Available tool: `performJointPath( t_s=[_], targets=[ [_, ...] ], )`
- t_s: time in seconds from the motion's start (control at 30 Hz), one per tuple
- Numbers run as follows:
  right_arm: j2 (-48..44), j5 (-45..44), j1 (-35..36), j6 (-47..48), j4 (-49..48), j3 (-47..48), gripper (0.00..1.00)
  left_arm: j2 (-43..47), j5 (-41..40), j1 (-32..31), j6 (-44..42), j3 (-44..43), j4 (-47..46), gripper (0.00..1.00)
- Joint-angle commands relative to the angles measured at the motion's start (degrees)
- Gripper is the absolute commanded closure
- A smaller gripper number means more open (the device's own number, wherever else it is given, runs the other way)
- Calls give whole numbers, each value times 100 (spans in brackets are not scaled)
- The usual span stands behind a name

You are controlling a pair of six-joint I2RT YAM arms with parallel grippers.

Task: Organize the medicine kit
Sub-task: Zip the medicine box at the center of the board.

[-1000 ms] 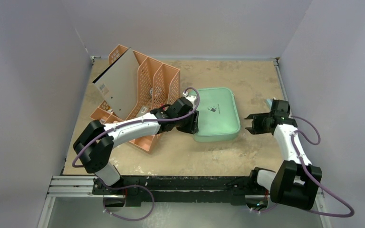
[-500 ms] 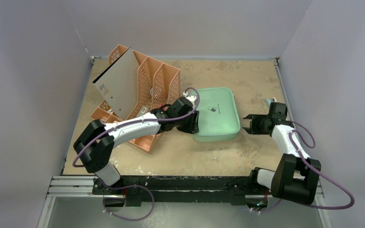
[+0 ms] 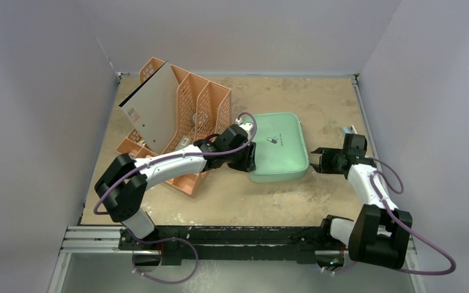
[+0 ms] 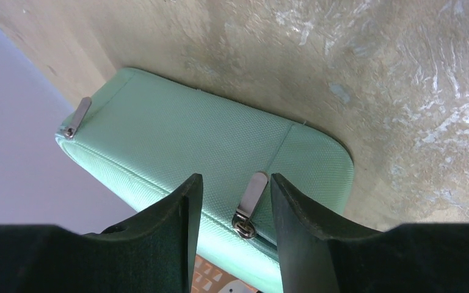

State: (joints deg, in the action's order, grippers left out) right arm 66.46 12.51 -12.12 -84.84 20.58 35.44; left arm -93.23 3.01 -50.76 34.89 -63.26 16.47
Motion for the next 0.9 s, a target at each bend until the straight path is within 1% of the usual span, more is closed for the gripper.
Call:
performJointPath(
  t_s=[0.0, 0.13, 0.2, 0.3, 0.43, 0.53, 0.6, 0.7, 0.87],
  targets=[
    [-112, -104, 99, -326, 4, -144, 53, -125, 7, -4, -23, -98, -87, 60],
    [-121, -221, 230, -418, 98, -97, 52, -116, 2, -13, -17, -83, -87, 61],
    [-110, -225, 261, -486, -9, -158, 52, -109, -8, -15, -11, -74, -85, 61],
    [-76, -216, 282, -508, -138, -199, 55, -95, -10, -22, -9, -72, -87, 61],
    [-62, -224, 281, -489, -334, -292, 67, -79, -40, -26, -2, -63, -70, 61],
    [-95, -257, 280, -390, -371, -331, 81, -89, -51, -35, -17, -63, -61, 62],
    [-121, -294, 285, -221, -262, -287, 88, -99, -47, -30, -16, -55, -56, 62],
    [-207, -393, 281, 189, 160, -160, 100, -116, -72, -31, -27, -54, -40, 62],
    [-460, -421, 280, 757, 596, -242, 100, -117, -71, -30, -41, -59, -13, 63]
  ],
)
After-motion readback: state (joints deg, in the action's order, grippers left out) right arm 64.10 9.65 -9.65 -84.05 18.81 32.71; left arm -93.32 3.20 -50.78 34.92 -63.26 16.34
